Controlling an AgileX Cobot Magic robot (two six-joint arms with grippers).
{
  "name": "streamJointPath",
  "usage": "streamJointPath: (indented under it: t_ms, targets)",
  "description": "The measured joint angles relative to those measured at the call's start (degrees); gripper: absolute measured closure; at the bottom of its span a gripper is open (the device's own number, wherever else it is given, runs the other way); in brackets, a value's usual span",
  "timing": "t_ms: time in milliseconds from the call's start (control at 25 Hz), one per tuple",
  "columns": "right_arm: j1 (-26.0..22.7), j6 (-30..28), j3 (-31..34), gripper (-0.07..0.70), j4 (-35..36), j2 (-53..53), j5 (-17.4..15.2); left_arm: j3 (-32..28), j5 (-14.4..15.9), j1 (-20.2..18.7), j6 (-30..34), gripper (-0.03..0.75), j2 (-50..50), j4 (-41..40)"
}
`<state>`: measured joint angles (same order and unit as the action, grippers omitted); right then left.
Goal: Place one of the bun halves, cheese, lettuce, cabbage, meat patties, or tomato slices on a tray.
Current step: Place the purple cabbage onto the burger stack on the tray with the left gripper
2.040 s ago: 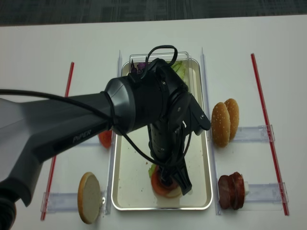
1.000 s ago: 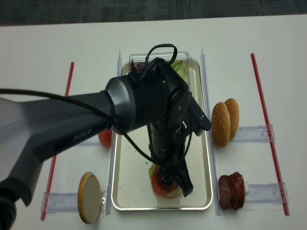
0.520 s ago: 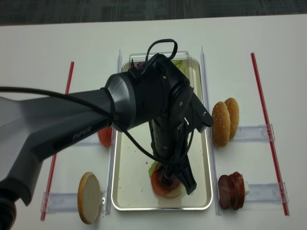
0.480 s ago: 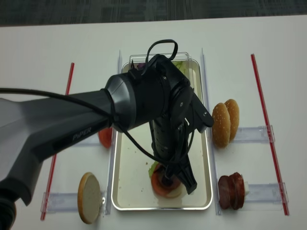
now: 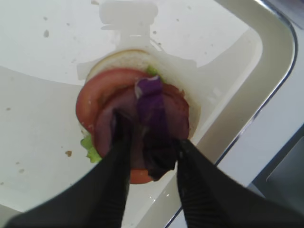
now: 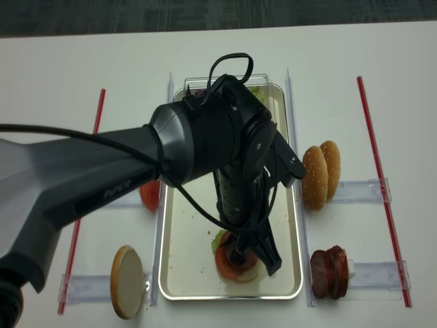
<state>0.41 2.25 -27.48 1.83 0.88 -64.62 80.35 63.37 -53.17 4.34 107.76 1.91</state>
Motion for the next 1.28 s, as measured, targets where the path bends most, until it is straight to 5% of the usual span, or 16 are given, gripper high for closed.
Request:
streamJointPath:
  t_ms: [1280]
  targets:
    - [0.00, 0.00, 0.00, 0.313, 0.00, 0.00, 0.00, 2.63, 1.97, 0.00, -0.09, 0.492, 0.00, -0.93]
